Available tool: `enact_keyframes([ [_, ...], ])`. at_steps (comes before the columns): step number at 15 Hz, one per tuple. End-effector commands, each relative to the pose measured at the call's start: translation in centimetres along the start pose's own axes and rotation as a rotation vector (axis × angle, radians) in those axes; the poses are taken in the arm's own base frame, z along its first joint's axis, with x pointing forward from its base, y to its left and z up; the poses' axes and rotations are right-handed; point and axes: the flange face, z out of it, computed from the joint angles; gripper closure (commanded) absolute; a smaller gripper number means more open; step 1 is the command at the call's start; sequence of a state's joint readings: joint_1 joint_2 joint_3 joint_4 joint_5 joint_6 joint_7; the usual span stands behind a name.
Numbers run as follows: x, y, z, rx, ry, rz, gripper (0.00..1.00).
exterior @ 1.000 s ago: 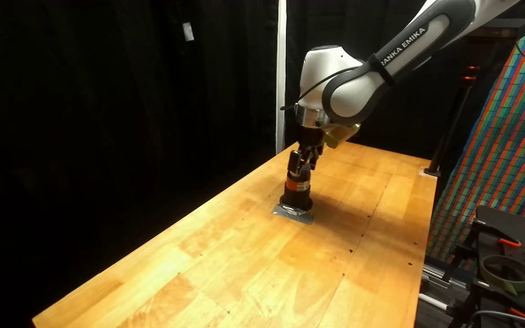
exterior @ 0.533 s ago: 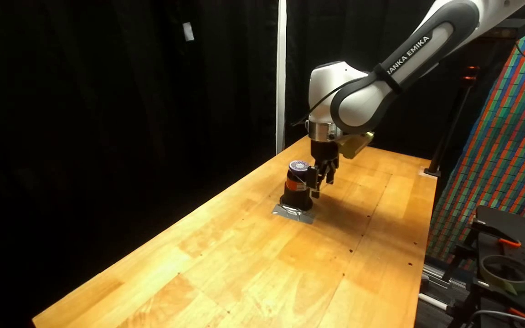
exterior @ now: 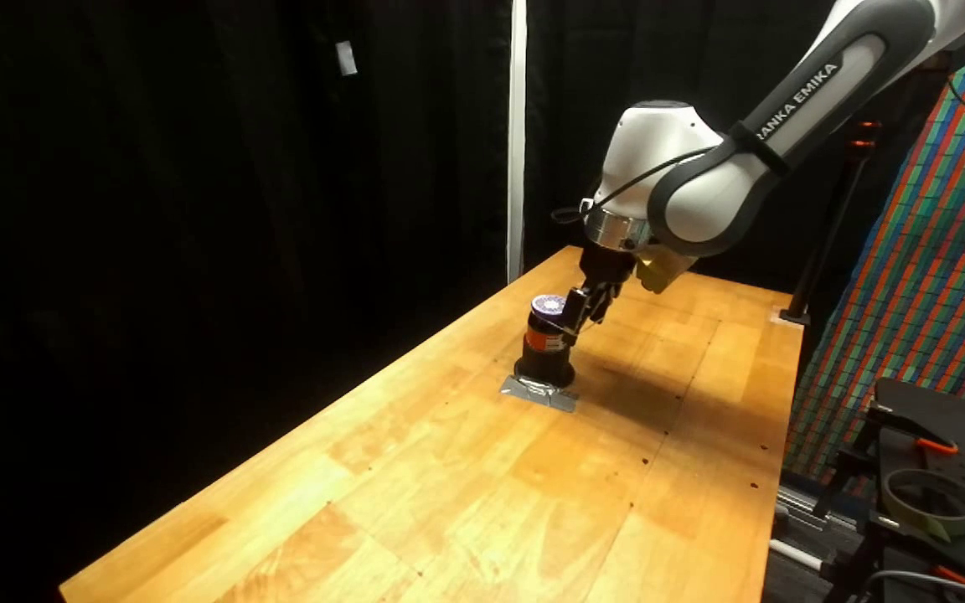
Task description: Put the rubber band around the cup
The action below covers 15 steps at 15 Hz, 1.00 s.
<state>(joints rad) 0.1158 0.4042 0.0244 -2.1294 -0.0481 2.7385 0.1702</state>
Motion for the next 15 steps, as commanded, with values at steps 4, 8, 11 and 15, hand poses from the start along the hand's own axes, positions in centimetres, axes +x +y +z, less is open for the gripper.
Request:
enact_keyframes([
  [4,-3.0,0.1,-0.5,0.03,0.165,-0.017,0.25],
  [8,-4.3,-0.1,-0.9,0.066,0.283,-0.019,0.51],
  [11,-5.8,-0.2,-1.2,0.087,0.375,-0.025,0.73],
  [15,-8.2,0.0,-1.8,0.118,0.51,-0.02,0.95],
])
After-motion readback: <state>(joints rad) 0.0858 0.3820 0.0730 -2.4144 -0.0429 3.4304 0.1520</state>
